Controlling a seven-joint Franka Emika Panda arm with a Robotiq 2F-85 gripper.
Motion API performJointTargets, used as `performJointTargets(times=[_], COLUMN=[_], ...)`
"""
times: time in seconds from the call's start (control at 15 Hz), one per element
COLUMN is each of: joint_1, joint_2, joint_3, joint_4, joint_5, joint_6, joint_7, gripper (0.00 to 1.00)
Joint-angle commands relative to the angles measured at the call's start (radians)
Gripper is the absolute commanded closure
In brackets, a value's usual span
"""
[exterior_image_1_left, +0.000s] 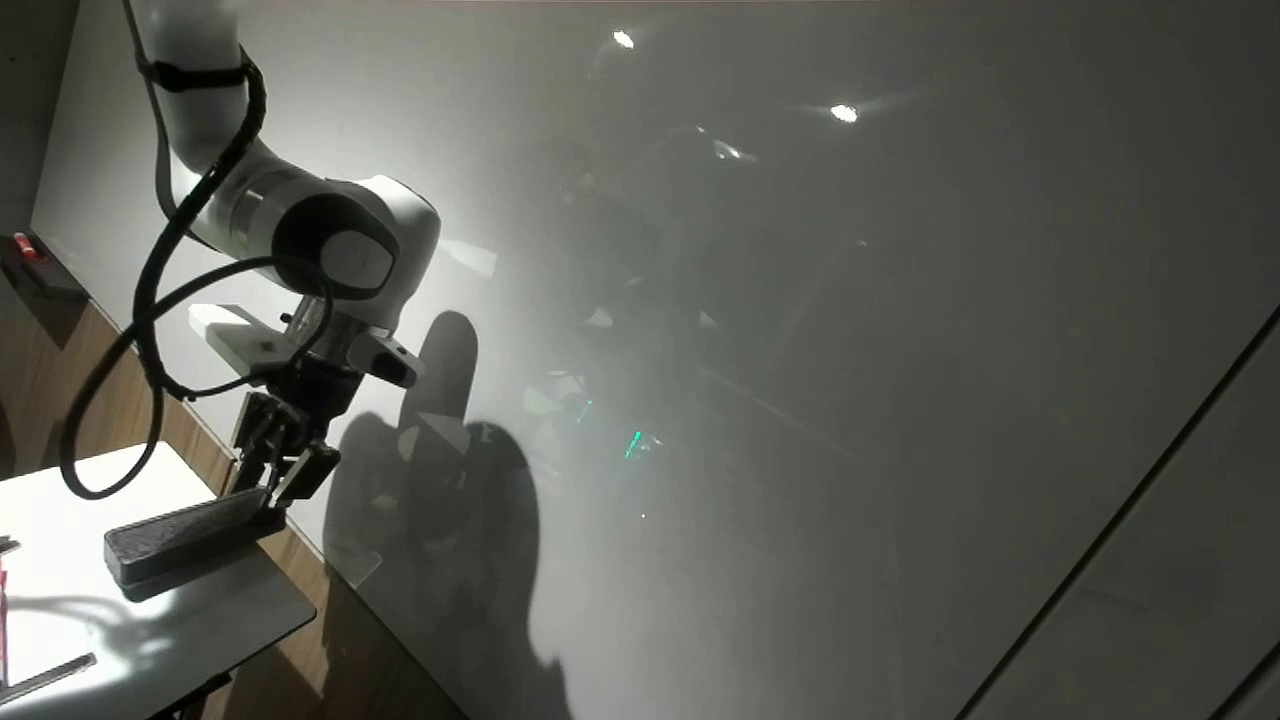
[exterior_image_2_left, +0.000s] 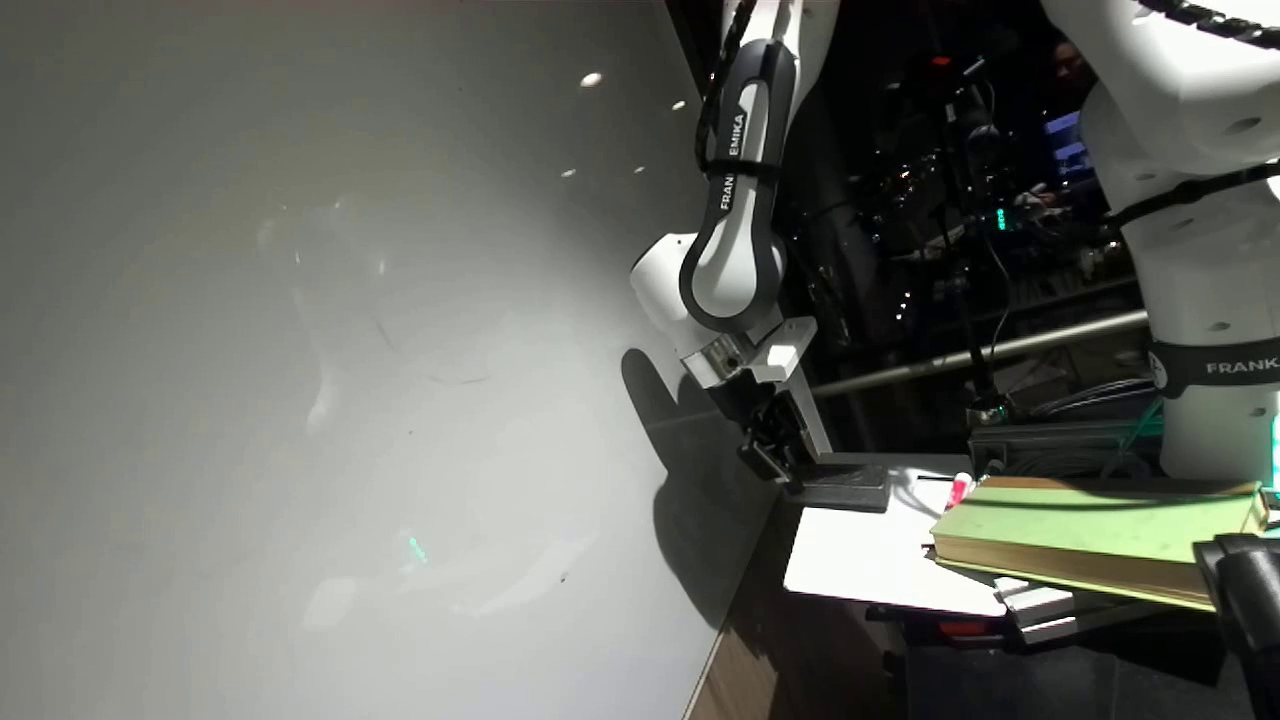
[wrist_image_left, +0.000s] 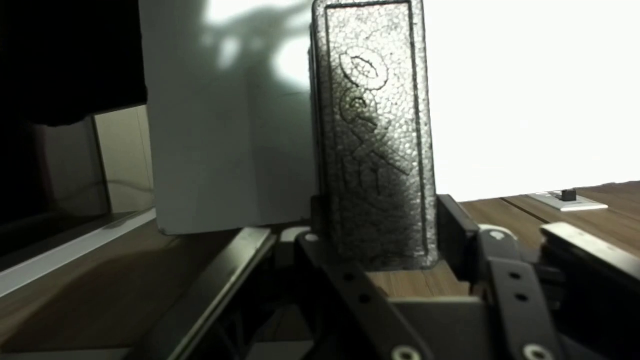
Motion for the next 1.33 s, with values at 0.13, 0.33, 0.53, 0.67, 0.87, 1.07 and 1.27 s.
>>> performJointTargets(times=[0.13,0.33,0.53,0.67,0.87,1.07,1.27], joint_1=[0.031,0.037,0.039,0.041,0.042,0.043,0.05], joint_2=[-0.006,-0.004,-0.001,0.0,-0.001,-0.019,-0.06], joint_3=[0.034,0.04,0.041,0.042,0.045,0.051,0.065], joint_4=[0.002,0.006,0.009,0.008,0.008,0.005,0.008], joint_5=[0.047,0.061,0.062,0.06,0.062,0.071,0.085], joint_6=[-0.011,-0.012,-0.014,-0.014,-0.015,-0.027,-0.056], joint_7=[0.004,0.0,-0.003,0.0,-0.001,-0.008,-0.015], gripper=[0.71,0.71,0.71,0.2,0.0,0.0,0.0])
